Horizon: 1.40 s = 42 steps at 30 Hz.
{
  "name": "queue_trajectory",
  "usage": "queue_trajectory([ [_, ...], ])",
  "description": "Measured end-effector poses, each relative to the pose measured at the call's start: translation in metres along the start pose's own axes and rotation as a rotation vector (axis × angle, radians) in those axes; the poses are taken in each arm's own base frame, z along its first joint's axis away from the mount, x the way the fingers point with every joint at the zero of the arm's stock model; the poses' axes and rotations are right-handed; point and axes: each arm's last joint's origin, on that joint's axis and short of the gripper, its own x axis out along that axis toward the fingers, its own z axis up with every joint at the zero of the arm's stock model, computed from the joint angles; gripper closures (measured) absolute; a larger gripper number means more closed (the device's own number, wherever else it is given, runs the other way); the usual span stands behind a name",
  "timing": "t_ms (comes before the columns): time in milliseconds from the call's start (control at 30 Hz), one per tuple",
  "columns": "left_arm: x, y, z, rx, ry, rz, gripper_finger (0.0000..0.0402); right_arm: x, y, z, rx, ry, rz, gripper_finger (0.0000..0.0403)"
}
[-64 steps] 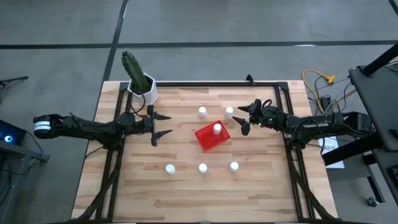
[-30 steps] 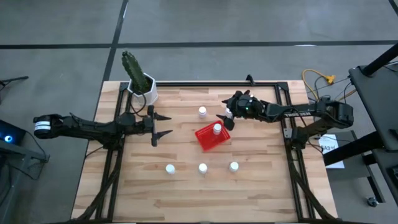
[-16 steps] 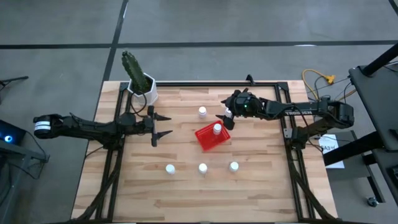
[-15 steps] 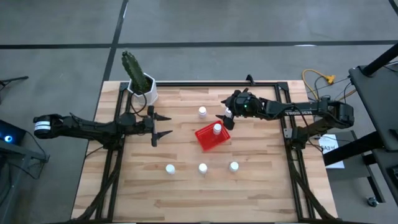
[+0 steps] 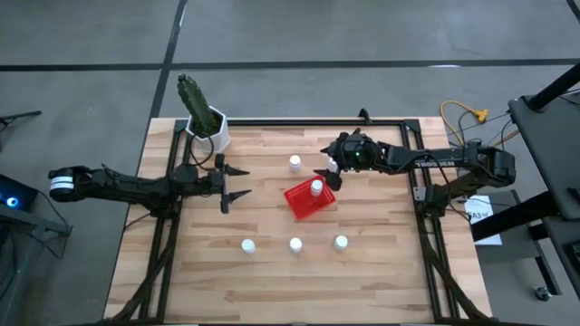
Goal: Pick and place pill bottles into a basket
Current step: Put the white pill bottle into the red bin
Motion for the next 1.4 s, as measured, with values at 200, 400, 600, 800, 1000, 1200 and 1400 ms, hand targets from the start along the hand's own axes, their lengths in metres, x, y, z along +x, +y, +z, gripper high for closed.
queue_trajectory([
  [200, 0.0, 0.0, 0.0, 0.0, -0.001, 0.0, 0.0143, -0.002, -0.001, 0.01, 0.008, -0.004, 0.033, 0.0039],
  [400, 0.0, 0.0, 0.0, 0.0, -0.001, 0.0, 0.0143, -0.003, -0.011, 0.018, 0.026, -0.005, 0.055, 0.0039],
  [600, 0.0, 0.0, 0.0, -0.001, 0.0, 0.0, 0.0143, -0.004, -0.019, 0.018, 0.044, 0.002, 0.059, 0.0039],
  [800, 0.0, 0.0, 0.0, -0.001, 0.0, 0.0, 0.0143, -0.004, -0.021, 0.018, 0.044, 0.011, 0.056, 0.0039],
  [1000, 0.0, 0.0, 0.0, -0.002, 0.0, 0.0, 0.0143, -0.004, -0.023, 0.014, 0.021, 0.039, 0.036, 0.0039],
  [1200, 0.0, 0.0, 0.0, -0.003, -0.001, 0.0, 0.0143, -0.004, -0.025, 0.013, 0.016, 0.041, -0.033, 0.0039],
  [1400, -0.001, 0.0, 0.001, -0.004, -0.011, 0.001, 0.0143, -0.002, -0.025, 0.005, 0.016, 0.056, -0.042, 0.0039],
])
